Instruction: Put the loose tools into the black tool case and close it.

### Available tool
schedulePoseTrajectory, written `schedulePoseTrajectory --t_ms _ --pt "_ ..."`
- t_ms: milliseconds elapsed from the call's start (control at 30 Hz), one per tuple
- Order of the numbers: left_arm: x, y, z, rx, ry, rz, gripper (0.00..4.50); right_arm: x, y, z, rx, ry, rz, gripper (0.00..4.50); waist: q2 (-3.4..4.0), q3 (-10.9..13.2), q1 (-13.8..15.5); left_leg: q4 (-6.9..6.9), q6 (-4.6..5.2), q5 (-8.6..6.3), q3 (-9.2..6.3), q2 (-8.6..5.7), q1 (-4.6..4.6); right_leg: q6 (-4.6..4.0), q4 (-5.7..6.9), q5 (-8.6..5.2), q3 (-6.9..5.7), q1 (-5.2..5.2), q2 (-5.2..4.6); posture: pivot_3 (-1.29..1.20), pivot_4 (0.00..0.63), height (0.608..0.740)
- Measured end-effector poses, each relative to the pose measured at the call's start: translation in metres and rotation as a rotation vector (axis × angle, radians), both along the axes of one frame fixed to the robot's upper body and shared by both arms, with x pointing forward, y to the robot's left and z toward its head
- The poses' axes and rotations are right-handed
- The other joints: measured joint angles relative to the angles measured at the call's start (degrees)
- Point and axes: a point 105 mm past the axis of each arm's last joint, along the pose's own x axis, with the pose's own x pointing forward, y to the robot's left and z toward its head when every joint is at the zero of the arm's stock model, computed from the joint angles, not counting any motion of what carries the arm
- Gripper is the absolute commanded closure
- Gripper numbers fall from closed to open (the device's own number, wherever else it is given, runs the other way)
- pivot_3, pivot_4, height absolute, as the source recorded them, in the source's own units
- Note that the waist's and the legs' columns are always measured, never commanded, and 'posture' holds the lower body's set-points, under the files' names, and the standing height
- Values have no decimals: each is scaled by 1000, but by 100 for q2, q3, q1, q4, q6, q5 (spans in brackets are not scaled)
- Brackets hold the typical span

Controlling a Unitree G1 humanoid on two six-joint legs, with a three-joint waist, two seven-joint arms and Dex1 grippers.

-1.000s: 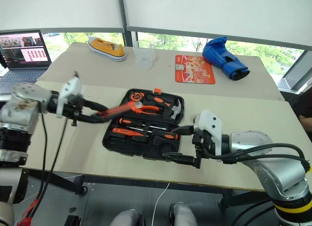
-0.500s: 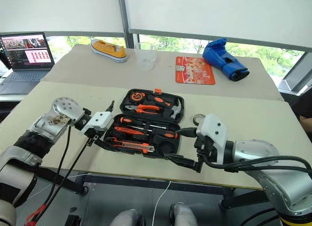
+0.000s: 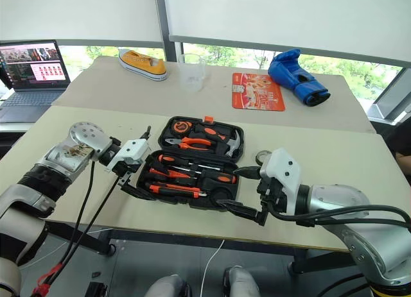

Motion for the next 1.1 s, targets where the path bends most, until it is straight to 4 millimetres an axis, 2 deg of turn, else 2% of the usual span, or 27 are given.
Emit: schedulePoseTrajectory --t_ms 167,300,333,800,1033,1100 --pt "2 -6 4 -31 -1 2 2760 -1 3 -2 -3 9 12 0 0 0 0 16 0 0 -2 0 -3 5 6 0 -12 1 0 0 150 724" --pt "2 -15 1 -40 0 -20 4215 -1 4 -3 -5 14 19 0 0 0 -3 31 0 0 -9 1 -11 4 10 0 -21 1 0 0 150 724" --pt "2 -16 1 -37 -1 -23 4437 0 4 -3 -5 14 18 0 0 0 -5 32 0 0 -9 1 -11 5 11 0 -22 1 0 0 150 724" --pt "3 -17 -19 77 -160 -141 4437 2 1 -4 -8 19 9 0 9 -11 -1 38 0 0 -8 1 12 6 18 0 -20 18 -3 0 150 724" --pt "7 -18 -24 63 -156 -114 4437 1 -1 -10 -7 42 -9 0 13 -18 22 46 3 0 -7 3 13 47 24 -16 14 20 -6 0 150 724" --pt "8 -18 -23 53 -145 -94 3935 2 -2 -9 -9 39 -14 0 13 -18 21 47 5 0 -6 3 13 47 26 -15 18 19 -5 0 150 724"
